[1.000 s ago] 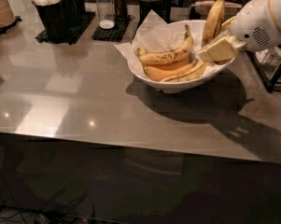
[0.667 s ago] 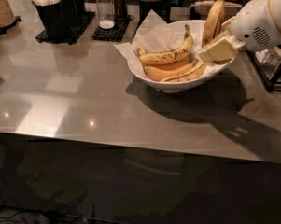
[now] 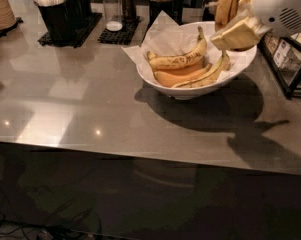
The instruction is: Pick banana from white bowl
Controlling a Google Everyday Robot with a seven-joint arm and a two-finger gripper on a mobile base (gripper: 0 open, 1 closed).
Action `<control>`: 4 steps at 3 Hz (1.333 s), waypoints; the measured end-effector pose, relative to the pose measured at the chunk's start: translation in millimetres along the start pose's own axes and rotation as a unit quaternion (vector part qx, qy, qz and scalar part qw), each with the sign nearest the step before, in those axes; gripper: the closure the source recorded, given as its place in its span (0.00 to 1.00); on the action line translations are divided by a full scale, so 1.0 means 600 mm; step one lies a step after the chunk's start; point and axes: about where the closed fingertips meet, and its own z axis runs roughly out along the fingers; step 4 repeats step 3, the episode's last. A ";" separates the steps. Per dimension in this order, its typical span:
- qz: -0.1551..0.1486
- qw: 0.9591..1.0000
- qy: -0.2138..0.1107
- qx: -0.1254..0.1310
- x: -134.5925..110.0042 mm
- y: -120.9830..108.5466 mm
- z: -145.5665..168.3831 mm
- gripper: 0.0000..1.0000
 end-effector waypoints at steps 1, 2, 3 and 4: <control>0.022 1.000 0.003 0.020 0.021 0.015 -0.036 1.00; 0.083 0.996 -0.013 0.026 0.077 0.047 -0.061 1.00; 0.083 0.996 -0.013 0.026 0.077 0.047 -0.061 1.00; 0.083 0.996 -0.013 0.026 0.077 0.047 -0.061 1.00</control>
Offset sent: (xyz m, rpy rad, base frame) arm -0.0747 -0.0764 -0.0498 0.2384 0.1008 -0.2291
